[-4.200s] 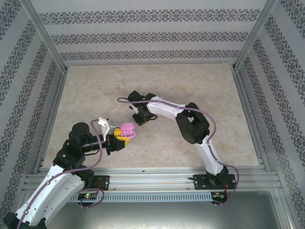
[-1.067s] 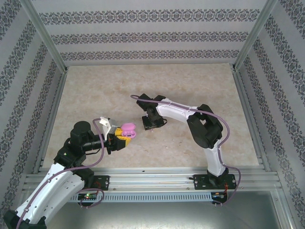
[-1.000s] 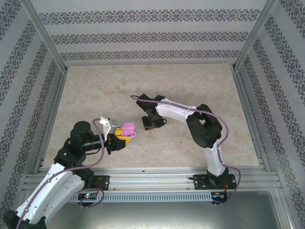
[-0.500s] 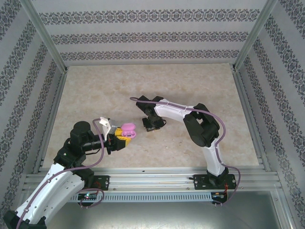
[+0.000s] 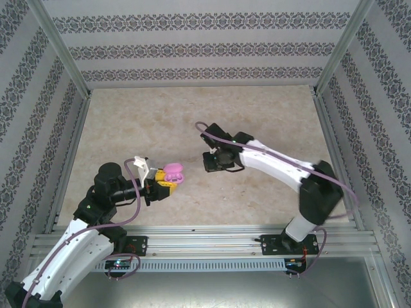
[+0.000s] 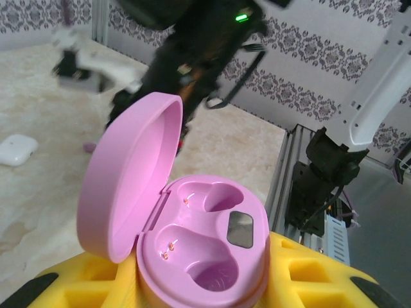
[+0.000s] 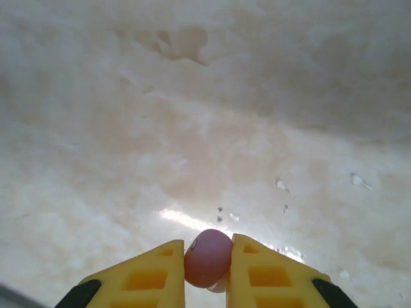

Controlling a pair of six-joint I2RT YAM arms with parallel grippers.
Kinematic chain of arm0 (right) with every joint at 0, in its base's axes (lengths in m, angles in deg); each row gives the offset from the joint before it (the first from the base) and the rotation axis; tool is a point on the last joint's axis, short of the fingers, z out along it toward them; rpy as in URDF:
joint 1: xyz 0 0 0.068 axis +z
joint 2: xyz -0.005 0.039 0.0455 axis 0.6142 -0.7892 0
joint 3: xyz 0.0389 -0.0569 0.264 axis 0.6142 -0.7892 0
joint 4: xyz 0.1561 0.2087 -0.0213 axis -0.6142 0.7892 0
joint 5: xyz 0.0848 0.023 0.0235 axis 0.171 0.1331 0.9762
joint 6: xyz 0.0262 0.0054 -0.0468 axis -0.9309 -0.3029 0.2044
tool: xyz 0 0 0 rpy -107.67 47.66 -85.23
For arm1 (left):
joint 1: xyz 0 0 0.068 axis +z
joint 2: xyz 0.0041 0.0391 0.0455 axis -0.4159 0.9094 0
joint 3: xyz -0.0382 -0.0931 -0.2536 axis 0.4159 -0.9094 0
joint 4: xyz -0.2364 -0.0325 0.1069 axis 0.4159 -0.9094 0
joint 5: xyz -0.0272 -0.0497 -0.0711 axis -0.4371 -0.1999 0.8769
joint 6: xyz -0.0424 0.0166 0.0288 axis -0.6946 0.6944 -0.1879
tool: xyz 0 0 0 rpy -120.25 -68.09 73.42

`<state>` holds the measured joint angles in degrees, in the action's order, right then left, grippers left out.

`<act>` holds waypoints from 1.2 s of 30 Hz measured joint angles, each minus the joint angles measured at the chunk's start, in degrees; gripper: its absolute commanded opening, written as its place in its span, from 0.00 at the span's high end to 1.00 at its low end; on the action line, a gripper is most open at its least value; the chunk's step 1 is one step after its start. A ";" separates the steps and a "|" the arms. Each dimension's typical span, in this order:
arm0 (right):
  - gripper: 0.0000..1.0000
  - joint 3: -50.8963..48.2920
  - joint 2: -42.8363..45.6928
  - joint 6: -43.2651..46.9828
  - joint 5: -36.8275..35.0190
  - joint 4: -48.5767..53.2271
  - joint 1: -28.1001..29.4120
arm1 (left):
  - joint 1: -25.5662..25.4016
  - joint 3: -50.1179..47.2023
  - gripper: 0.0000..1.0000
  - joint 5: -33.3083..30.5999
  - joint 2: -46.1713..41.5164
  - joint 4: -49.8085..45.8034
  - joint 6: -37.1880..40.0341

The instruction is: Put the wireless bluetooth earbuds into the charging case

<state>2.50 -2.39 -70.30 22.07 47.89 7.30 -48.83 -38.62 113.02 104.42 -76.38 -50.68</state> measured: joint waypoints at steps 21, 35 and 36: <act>0.83 0.13 22.45 -5.51 -9.86 -9.68 19.47 | -0.13 -0.96 0.78 0.17 11.61 18.25 -0.24; 0.84 6.91 12.13 -3.98 -9.99 -11.47 21.35 | -0.39 -0.96 0.78 0.15 12.22 20.26 -0.24; 0.84 6.91 11.72 -3.98 -9.99 -11.45 21.35 | -0.46 -0.96 0.78 0.17 12.13 20.48 -0.24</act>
<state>9.41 9.32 -74.28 12.08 36.43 28.65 -49.29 -39.59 113.20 116.55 -55.90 -50.92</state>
